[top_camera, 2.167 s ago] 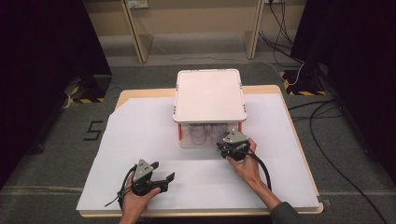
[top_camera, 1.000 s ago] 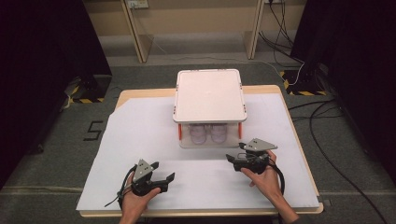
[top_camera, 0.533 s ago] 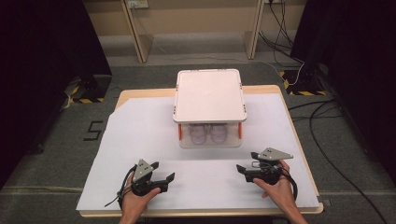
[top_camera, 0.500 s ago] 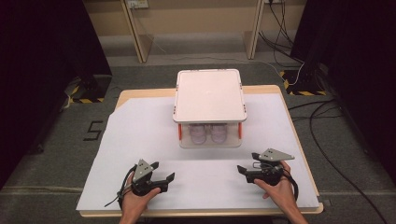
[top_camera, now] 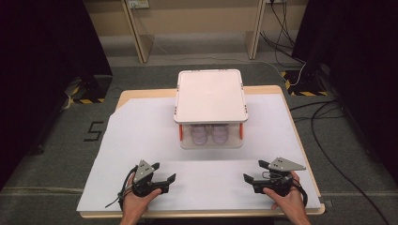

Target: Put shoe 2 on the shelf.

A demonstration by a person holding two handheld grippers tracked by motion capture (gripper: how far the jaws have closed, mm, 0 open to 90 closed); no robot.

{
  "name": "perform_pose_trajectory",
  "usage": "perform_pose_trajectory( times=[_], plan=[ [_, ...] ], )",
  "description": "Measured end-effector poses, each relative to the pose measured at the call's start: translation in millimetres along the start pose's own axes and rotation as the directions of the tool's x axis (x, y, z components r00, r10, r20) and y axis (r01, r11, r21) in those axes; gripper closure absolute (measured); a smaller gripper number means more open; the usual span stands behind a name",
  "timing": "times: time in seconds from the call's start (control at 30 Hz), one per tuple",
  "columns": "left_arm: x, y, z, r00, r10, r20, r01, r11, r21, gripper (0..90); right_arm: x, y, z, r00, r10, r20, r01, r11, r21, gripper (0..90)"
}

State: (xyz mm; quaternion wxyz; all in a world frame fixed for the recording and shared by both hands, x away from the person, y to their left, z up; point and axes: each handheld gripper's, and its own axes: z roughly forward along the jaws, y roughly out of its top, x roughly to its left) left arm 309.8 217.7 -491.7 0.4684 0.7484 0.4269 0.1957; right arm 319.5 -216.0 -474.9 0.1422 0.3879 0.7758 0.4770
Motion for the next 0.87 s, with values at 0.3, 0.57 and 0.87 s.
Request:
perform_pose_trajectory(
  times=[0.3, 0.57, 0.87],
  plan=[
    [-0.1, -0.2, 0.3, 1.0, 0.0, -0.001, 0.0, 1.0, 0.0, 19.2, 4.2, -15.5, -14.1, 0.9992, 0.028, 0.027, -0.029, 0.999, 0.02, 16.0],
    [-0.1, -0.4, 0.3, 1.0, 0.0, -0.002, 0.0, 1.0, -0.001, 19.2, 3.1, -23.4, -22.9, 0.9982, 0.026, 0.054, -0.029, 0.998, 0.053, 16.0],
    [-0.1, -0.4, 0.6, 1.0, -0.001, -0.002, 0.001, 1.0, 0.0, 19.2, 4.5, -27.8, -24.8, 0.9987, 0.013, 0.049, -0.017, 0.996, 0.084, 16.0]
  ],
)
